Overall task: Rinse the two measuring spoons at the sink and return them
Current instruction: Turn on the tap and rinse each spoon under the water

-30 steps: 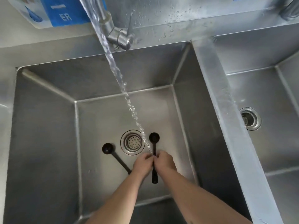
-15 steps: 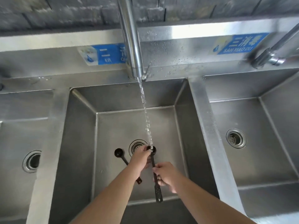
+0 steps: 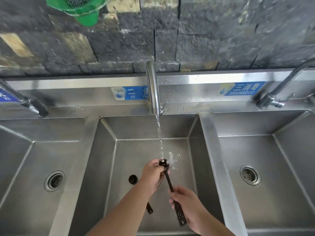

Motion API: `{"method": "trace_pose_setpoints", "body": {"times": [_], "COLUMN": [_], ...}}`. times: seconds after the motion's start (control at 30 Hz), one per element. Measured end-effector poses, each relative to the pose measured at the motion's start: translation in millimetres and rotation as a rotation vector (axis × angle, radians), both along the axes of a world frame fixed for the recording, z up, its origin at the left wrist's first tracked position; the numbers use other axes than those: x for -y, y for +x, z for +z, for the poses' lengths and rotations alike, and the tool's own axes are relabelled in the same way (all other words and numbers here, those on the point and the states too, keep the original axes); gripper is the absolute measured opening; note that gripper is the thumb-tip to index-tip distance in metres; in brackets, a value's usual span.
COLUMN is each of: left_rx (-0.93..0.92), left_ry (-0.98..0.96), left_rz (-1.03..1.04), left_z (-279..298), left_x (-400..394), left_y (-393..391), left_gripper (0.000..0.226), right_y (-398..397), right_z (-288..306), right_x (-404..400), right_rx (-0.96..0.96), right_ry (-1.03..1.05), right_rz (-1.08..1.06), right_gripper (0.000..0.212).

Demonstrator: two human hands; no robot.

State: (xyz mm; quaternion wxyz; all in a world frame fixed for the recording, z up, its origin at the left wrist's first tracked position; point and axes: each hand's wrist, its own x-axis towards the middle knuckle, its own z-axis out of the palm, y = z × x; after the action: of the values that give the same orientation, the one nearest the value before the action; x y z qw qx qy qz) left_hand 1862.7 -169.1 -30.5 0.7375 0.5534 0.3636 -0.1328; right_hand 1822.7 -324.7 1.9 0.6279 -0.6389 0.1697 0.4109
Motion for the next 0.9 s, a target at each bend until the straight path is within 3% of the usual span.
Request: {"method": "trace_pose_setpoints", "body": {"times": [0.17,0.3,0.4,0.57,0.73,0.9], "left_rx": [-0.005,0.004,0.047,0.112,0.142,0.211], "left_ry": [0.266,0.367,0.303,0.239,0.247,0.075], "left_rz": [-0.05,-0.032,-0.002,-0.018,-0.037,-0.098], "left_z": [12.0,21.8,31.2,40.7,59.2,84.3], "left_x": [3.4,2.2,1.3,-4.9,-12.1,-12.8], "left_y": [13.8,21.7,22.0,17.8,16.0,11.9], "left_gripper": [0.018,0.014,0.019,0.031,0.041,0.047], "right_y": [-5.8,-5.0,-3.8,-1.6,-4.2,-6.7], "right_z": [11.3,11.9,13.3,13.1,17.7,22.4], "right_x": [14.6,26.9,31.7,30.9,20.1,20.8], "right_rx": [-0.106,-0.013,0.04,0.026,-0.033,-0.047], "right_ry": [0.154,0.161,0.133,0.072,0.267,0.41], "right_rz": [-0.073,-0.136,-0.203,-0.365,-0.569,-0.833], "right_gripper": [0.018,0.015,0.007,0.016,0.017,0.017]}}
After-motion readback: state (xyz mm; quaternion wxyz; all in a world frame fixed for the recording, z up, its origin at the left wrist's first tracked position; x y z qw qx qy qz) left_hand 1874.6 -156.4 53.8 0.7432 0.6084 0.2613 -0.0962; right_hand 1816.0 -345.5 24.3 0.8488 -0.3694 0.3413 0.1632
